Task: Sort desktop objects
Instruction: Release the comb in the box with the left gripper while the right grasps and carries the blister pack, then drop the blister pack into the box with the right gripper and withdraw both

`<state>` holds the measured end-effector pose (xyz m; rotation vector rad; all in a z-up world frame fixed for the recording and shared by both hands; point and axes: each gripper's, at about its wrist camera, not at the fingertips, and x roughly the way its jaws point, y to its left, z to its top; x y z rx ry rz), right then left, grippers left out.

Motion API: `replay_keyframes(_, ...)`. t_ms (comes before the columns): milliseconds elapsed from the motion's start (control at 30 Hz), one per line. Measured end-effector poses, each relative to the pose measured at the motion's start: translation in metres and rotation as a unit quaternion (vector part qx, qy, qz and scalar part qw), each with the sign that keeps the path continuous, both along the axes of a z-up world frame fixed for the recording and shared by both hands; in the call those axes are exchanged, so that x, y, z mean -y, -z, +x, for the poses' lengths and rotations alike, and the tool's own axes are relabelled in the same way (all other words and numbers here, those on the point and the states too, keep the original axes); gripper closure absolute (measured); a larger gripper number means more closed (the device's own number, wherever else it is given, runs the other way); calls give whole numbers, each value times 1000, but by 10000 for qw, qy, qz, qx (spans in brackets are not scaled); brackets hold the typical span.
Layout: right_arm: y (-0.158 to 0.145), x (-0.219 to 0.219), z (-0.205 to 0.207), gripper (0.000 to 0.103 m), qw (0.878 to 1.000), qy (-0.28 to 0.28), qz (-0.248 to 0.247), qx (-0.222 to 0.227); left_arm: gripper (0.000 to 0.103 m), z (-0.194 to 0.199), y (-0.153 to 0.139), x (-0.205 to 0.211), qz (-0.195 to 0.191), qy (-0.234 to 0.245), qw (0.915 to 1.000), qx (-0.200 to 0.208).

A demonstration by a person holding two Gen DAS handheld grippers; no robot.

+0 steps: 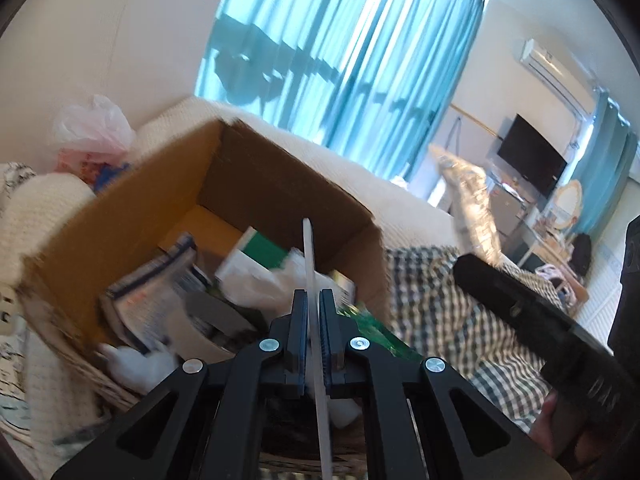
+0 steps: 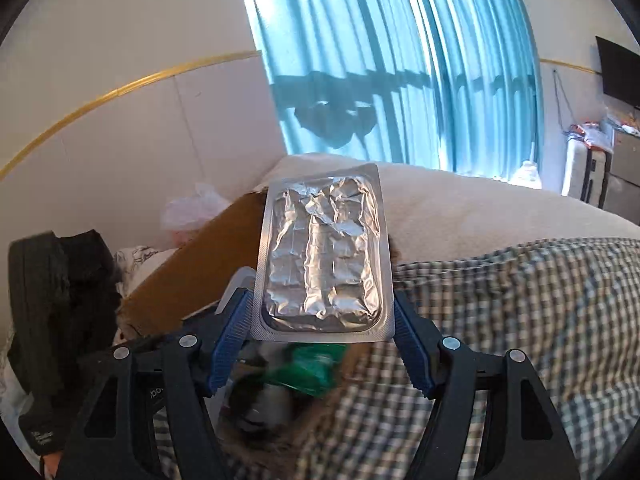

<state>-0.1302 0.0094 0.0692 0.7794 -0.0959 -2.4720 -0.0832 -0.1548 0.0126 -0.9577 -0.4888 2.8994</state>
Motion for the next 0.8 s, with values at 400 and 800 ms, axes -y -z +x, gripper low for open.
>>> replay_keyframes(400, 15, -34, 18, 11, 9973, 38, 38, 737, 28, -10, -19, 53, -548, -664, 9958, 319)
replay_keyframes(800, 17, -98, 84, 0, 9957, 736, 557, -43, 0, 44, -8, 15, -981, -970, 9904, -113)
